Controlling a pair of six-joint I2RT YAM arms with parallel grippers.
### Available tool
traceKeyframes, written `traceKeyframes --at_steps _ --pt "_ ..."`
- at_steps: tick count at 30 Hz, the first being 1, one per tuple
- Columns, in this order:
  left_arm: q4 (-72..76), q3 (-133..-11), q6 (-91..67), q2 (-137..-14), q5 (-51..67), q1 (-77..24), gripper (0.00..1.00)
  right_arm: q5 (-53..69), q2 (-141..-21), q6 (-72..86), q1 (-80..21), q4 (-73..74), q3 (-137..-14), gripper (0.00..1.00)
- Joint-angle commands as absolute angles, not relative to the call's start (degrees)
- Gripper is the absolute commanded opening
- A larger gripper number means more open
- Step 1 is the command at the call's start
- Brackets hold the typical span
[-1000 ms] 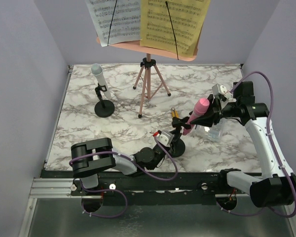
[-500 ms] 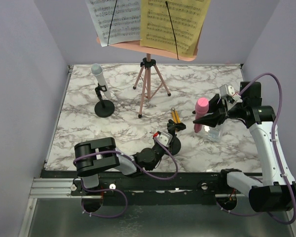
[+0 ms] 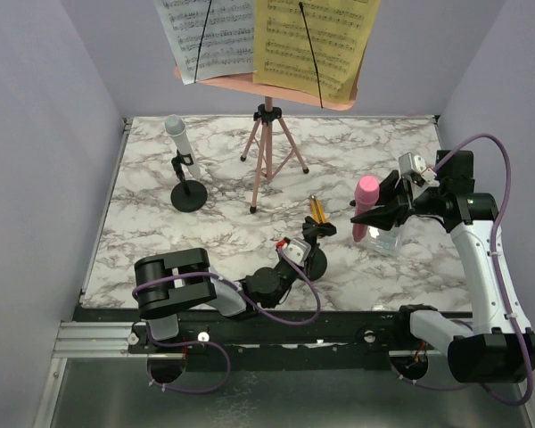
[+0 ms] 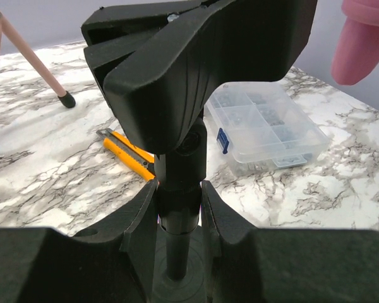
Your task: Pack up the instrument practice props
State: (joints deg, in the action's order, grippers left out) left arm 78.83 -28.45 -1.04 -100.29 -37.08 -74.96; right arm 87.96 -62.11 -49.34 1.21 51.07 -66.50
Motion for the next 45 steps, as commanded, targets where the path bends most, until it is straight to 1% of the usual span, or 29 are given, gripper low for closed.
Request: traceKeyframes --at_steps 1,4,6,8,10,13,15,18,20,25,30,34,38,42,45 --pt "80.7 -26.7 -4.3 -98.9 -33.6 -74.9 0.42 91.0 -60.9 -48.1 1.9 50.2 -65.3 0.00" --pt "80.7 -26.0 -5.1 -97.7 -32.6 -75.0 0.65 90.9 -60.9 -47.3 2.2 49.5 -64.7 0.00" --pt "80.6 -25.4 -5.7 -96.9 -32.1 -75.0 0.76 90.8 -60.8 -47.1 2.4 49.2 -64.5 0.00" --pt "80.6 -24.7 -6.4 -96.0 -31.4 -75.0 0.85 90.7 -60.7 -47.0 2.6 49.0 -64.2 0.00" --pt "80.4 -23.7 -7.2 -95.1 -30.2 -75.0 0.91 90.6 -60.7 -46.8 2.9 48.6 -63.8 0.00" --pt "79.8 -21.9 -9.1 -92.9 -28.3 -74.9 0.97 90.3 -60.7 -45.9 3.4 47.8 -63.4 0.00" --pt "78.4 -20.6 -10.5 -90.9 -27.1 -75.0 0.99 89.9 -60.6 -45.5 3.8 47.4 -63.1 0.00" --pt "72.5 -19.9 -11.7 -86.1 -25.6 -74.9 0.99 89.5 -60.4 -44.9 4.4 46.4 -62.3 0.00" --pt "65.3 -20.6 -12.3 -82.2 -24.6 -75.0 0.99 89.4 -60.5 -44.1 4.8 45.6 -61.9 0.00" --pt "42.0 -25.0 -12.1 -72.3 -23.3 -74.8 0.99 88.0 -60.6 -40.9 6.1 42.3 -61.0 0.00" --pt "19.7 -31.2 -7.3 -62.9 -20.6 -73.7 0.99 86.3 -60.6 -37.2 7.5 38.7 -59.7 0.00" --pt "4.4 -37.7 -3.3 -56.9 -20.9 -72.0 0.99 85.4 -61.2 -32.4 8.9 34.4 -59.0 0.00" --pt "-3.1 -40.3 1.3 -51.4 -19.9 -69.3 0.99 84.4 -61.2 -27.2 10.8 29.8 -57.7 0.00" --pt "-5.6 -39.3 4.9 -48.0 -18.5 -65.4 0.99 83.0 -61.4 -22.9 12.1 25.9 -56.3 0.00" --pt "-5.8 -38.0 5.7 -46.8 -18.2 -64.7 0.99 82.1 -62.1 -20.4 13.2 23.5 -55.9 0.00"
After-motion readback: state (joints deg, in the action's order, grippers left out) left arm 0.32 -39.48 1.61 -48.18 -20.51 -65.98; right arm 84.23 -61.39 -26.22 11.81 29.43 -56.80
